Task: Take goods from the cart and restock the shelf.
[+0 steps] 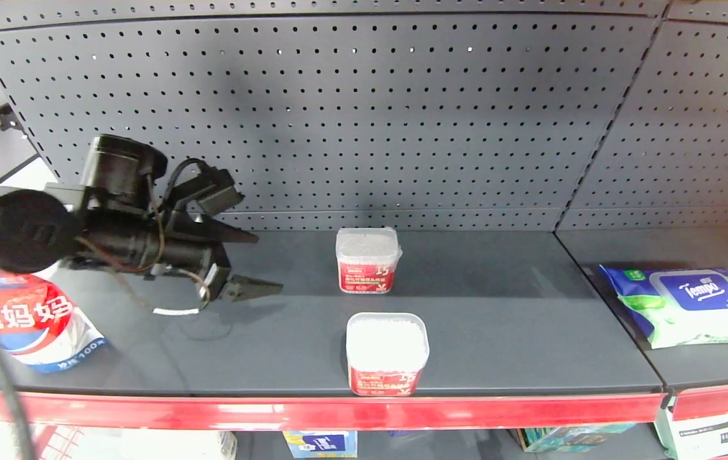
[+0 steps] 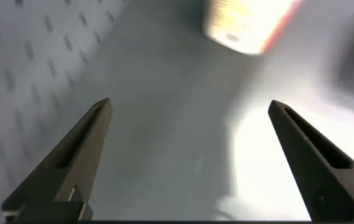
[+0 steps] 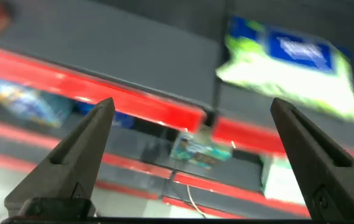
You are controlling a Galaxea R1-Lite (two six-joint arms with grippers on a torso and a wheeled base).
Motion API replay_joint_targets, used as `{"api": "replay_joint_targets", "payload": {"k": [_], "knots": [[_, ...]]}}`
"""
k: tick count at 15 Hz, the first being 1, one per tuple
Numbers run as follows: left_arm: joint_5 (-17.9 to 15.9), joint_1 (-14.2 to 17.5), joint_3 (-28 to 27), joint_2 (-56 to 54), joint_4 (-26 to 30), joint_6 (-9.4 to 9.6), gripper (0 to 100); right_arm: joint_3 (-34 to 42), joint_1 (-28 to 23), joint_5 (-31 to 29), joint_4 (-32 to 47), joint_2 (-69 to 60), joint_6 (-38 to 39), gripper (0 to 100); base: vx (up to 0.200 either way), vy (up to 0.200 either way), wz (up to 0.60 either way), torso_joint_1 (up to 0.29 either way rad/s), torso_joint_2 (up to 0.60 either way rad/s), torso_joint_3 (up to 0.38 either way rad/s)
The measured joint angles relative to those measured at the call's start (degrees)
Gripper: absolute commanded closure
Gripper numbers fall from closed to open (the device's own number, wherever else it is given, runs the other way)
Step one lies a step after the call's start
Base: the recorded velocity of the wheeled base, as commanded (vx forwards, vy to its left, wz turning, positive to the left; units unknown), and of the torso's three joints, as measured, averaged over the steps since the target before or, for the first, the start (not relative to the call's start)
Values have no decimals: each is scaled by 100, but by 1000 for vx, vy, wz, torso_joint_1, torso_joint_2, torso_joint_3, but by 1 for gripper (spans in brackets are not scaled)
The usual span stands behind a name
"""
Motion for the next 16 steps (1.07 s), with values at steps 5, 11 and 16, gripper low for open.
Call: {"api": "replay_joint_targets", "payload": {"k": [5,11,16], "knots": [[848,17,1946,-2822,80,-2809,0,-430,739,180,-345,1412,183,0,0,0,0,0,0,0],[2532,17,2745,-5430,1287,-4113,0,-1215,1930,-770,-571,3482,1980,0,0,0,0,0,0,0],[2909,17,2709,-5939,1274,-4050,0,-1734,2916,-1187,-696,4749,2441,0,0,0,0,0,0,0]]}}
